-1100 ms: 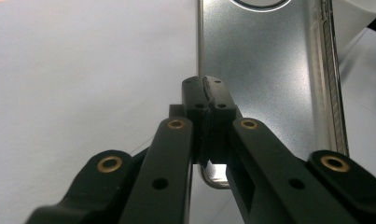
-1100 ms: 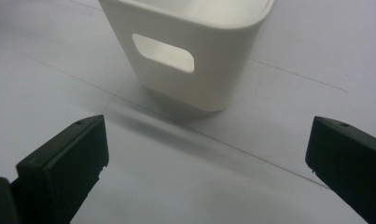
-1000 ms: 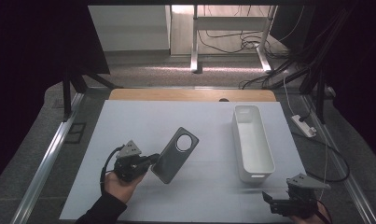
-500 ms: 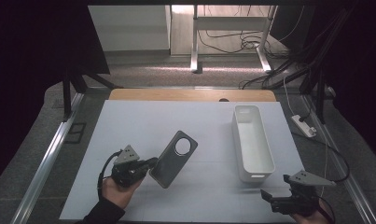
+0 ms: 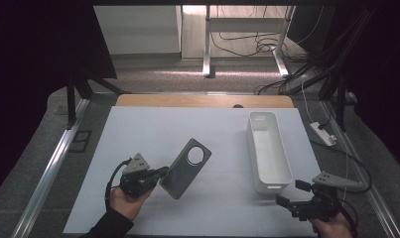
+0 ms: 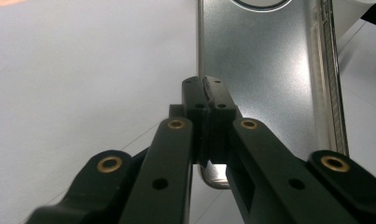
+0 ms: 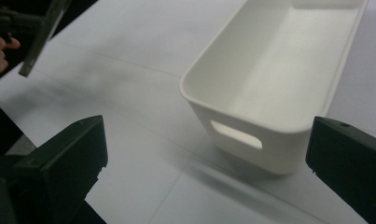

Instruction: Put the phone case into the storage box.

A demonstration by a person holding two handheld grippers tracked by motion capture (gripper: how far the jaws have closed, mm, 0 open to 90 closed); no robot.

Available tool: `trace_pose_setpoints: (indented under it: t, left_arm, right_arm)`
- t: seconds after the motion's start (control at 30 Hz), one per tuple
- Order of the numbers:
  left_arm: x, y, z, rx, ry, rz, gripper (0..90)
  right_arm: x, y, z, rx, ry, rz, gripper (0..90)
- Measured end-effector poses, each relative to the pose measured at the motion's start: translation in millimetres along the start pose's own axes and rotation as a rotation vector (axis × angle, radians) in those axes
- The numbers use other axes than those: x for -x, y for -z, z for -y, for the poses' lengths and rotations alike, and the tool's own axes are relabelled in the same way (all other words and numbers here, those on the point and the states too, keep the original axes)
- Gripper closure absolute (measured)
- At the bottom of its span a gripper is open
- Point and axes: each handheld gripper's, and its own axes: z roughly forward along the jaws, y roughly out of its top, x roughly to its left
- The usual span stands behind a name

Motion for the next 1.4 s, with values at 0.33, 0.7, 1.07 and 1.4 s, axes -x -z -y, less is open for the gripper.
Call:
trace_pose_setpoints:
  t: [0.33, 0.7, 1.07, 1.4]
  left_arm:
    - [-1.1, -1.8, -1.9, 0.010, -0.004, 0.011, 88.9]
    - [-0.9, -4.1, -2.4, 0.013, -0.004, 0.017, 88.9]
    - [-0.1, -6.5, -3.7, 0.015, -0.009, 0.021, 88.9]
    - [1.3, -8.2, -5.0, 0.022, -0.012, 0.025, 88.9]
  right_arm:
    - [2.2, -12.1, -15.4, -0.001, -0.049, -0.085, 0.0]
    - [-10.1, -34.8, -33.5, -0.009, -0.056, -0.165, 0.0]
    - [-23.7, -57.5, -44.7, -0.034, -0.033, -0.209, 0.0]
    - [-36.8, -79.3, -52.3, -0.066, -0.024, -0.261, 0.0]
